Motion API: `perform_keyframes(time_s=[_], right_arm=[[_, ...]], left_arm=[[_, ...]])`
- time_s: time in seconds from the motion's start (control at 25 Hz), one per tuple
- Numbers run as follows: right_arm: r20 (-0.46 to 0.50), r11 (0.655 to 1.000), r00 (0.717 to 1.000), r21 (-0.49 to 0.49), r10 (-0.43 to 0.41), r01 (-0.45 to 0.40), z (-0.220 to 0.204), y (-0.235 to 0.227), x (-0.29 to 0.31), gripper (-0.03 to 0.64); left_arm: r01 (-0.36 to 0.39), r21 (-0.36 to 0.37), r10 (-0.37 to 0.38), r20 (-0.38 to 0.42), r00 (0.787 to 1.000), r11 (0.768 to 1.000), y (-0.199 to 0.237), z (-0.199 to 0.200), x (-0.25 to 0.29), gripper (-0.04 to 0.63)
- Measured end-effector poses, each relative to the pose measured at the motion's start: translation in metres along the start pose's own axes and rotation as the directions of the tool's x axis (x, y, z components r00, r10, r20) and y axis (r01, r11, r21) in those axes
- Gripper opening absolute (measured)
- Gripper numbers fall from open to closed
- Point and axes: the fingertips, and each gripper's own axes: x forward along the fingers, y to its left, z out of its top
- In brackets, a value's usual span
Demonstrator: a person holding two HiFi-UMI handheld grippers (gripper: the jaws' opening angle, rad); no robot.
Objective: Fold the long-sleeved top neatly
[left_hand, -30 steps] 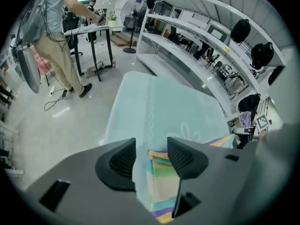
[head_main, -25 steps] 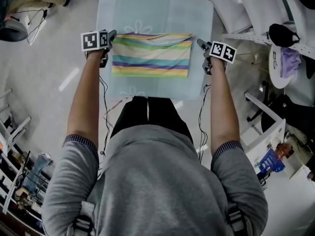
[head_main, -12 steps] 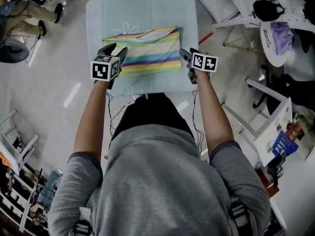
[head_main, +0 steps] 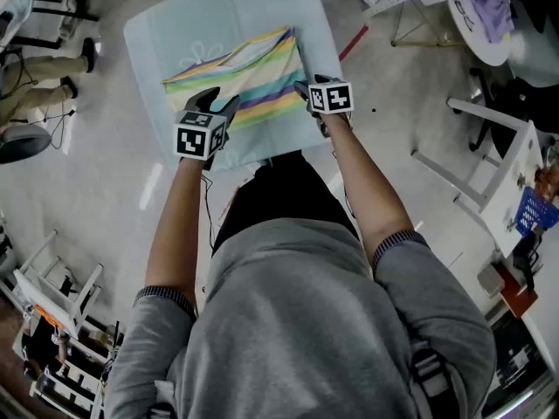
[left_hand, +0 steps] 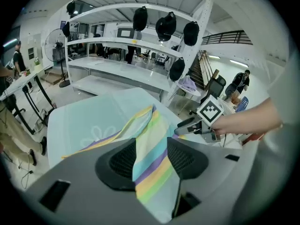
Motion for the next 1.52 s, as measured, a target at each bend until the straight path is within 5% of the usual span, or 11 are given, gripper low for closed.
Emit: perform_keyframes(time_s=[0.2,0.44,0.76,0.96,1.12,1.52], right_arm=[[0.076,0.998,0.996,-0.031,-0.045,0.047,0.019,-0.012,0.013,0.279],[0.044,0.986,0.995,-0.136,-0.093,0.099,0.012,-0.013,0.034,0.235],[0.013,0.973,0.985,-0.151,-0.174,0.174,0.004,-0.009,0.033,0.203],[-0.003,0.978,0.985,-0.120,-0.171,0.170,0.007,0.006,0.042,0.067],[-0.001,0.992,0.992,-0.014,-0.124,0.124,0.011,0.006,0.035,0.048],[0.049,0.999,0.999,0.035,0.000,-0.002,0.018,0.012,-0.007,0.044]], left_arm=[[0.002,0.005,-0.002,0.004,1.000,1.000,-0.008,0.002,-0.002,0.232],[-0.021,-0.021,0.021,-0.020,1.000,1.000,-0.002,-0.012,-0.002,0.232],[-0.046,-0.052,0.047,0.021,0.999,0.998,0.006,-0.001,-0.001,0.229],[-0.043,-0.061,0.045,0.025,0.999,0.997,0.008,0.007,0.006,0.229],[-0.050,-0.068,0.052,0.018,0.999,0.996,0.008,0.005,0.004,0.229],[-0.129,-0.107,0.133,0.030,0.991,0.986,0.020,0.005,-0.032,0.227]])
